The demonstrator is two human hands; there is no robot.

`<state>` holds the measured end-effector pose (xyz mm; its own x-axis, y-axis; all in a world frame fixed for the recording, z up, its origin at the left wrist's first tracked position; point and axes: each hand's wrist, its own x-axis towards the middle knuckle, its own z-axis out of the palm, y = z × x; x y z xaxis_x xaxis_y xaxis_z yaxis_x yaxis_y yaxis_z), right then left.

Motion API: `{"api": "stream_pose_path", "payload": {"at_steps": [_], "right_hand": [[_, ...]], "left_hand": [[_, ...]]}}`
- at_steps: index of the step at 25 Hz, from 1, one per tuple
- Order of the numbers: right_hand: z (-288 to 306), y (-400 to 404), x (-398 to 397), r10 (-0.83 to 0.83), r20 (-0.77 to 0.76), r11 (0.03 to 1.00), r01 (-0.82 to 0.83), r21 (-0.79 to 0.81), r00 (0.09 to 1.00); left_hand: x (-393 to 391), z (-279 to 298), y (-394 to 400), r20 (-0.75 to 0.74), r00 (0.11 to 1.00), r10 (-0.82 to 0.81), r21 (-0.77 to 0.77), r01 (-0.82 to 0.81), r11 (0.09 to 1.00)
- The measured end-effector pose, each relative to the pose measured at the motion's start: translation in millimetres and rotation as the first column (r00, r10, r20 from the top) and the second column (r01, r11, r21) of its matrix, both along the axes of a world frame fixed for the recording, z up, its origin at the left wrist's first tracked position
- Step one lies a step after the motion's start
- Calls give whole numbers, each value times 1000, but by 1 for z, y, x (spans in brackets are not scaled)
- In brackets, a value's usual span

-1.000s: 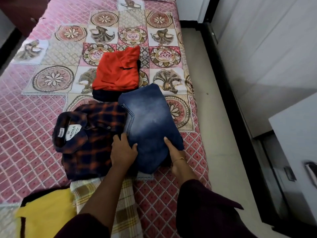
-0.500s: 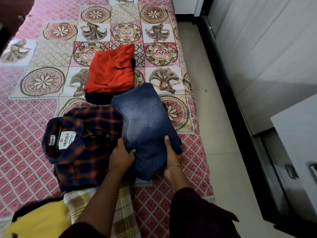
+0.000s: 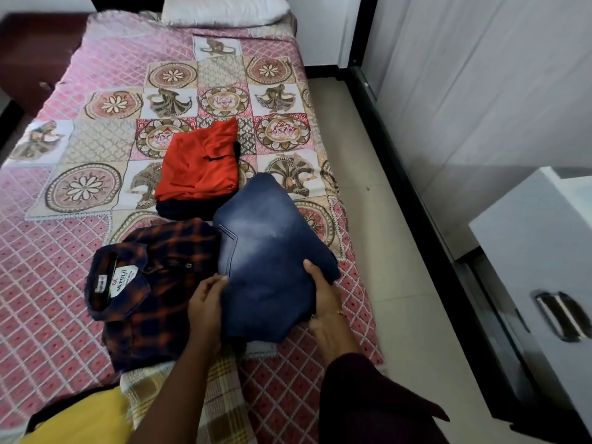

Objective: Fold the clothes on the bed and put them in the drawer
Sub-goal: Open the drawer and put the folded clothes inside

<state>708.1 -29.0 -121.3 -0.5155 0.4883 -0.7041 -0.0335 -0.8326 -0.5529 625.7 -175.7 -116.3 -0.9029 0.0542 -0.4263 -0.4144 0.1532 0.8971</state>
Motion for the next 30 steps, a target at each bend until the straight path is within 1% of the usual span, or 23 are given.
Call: {"api": "stream_pose_path", "payload": {"at_steps": [1, 2, 3, 4, 5, 6, 7, 9, 10, 12, 13, 14, 15, 17, 19, 21, 22, 23, 28, 30], "right_hand": [[7, 0, 19, 10, -32, 1000, -10, -18, 999], [13, 0, 42, 24, -42, 999, -26, -44, 999], [14, 1, 65, 38, -20, 997, -39, -74, 999], [11, 2, 88, 45, 15, 995, -44, -88, 999], [5, 3, 108, 46, 68, 994, -39, -102, 997], [-1, 3, 123, 57, 131, 992, -41, -120, 990], [-6, 4, 133, 50, 161, 990, -27, -138, 986], [-7, 7, 147, 42, 160, 988, -17, -155, 986], [-10, 12, 148, -4, 186, 992, 27, -122, 983], [-18, 25, 156, -155, 218, 982, 174, -71, 964], [-21, 32, 156, -192, 254, 977, 210, -45, 948], [-25, 42, 157, -147, 328, 988, 152, 10, 933], [-24, 51, 154, -61, 396, 998, 46, 46, 916], [-18, 70, 145, 170, 476, 974, -222, 54, 863], [-5, 84, 129, 399, 491, 878, -477, 39, 775], [2, 86, 119, 532, 507, 775, -632, 31, 678], [0, 84, 117, 543, 515, 760, -649, 35, 663], [0, 81, 116, 533, 518, 765, -643, 43, 669], [0, 65, 132, 466, 500, 812, -577, 85, 729], [10, 59, 147, 419, 499, 837, -536, 111, 758]], "left_hand": [[5, -2, -1, 28, 996, 86, 63, -88, 994], [12, -4, -1, 79, 990, 120, 94, -128, 987], [23, -7, 0, 156, 983, 95, 97, -111, 989], [35, -14, 1, 243, 970, 3, 104, -29, 994], [50, -20, 5, 332, 937, -106, 125, 68, 990], [63, -26, 8, 402, 898, -180, 147, 131, 980], [72, -33, 12, 431, 874, -224, 152, 175, 973], [80, -41, 19, 413, 870, -267, 141, 229, 963], [77, -42, 22, 410, 866, -287, 162, 241, 957], [72, -42, 26, 454, 827, -332, 212, 262, 942], [71, -43, 26, 478, 813, -331, 205, 264, 943], [70, -45, 26, 493, 809, -322, 180, 268, 947], [69, -46, 26, 496, 810, -314, 158, 272, 949], [67, -48, 28, 497, 810, -312, 161, 268, 950], [67, -48, 33, 515, 796, -319, 190, 257, 947], [70, -46, 36, 538, 784, -310, 204, 235, 950], [72, -44, 37, 547, 778, -308, 218, 223, 950], [73, -42, 37, 550, 775, -313, 238, 214, 948], [86, -29, 30, 513, 788, -340, 309, 200, 930], [100, -16, 28, 496, 792, -356, 329, 208, 921]]}}
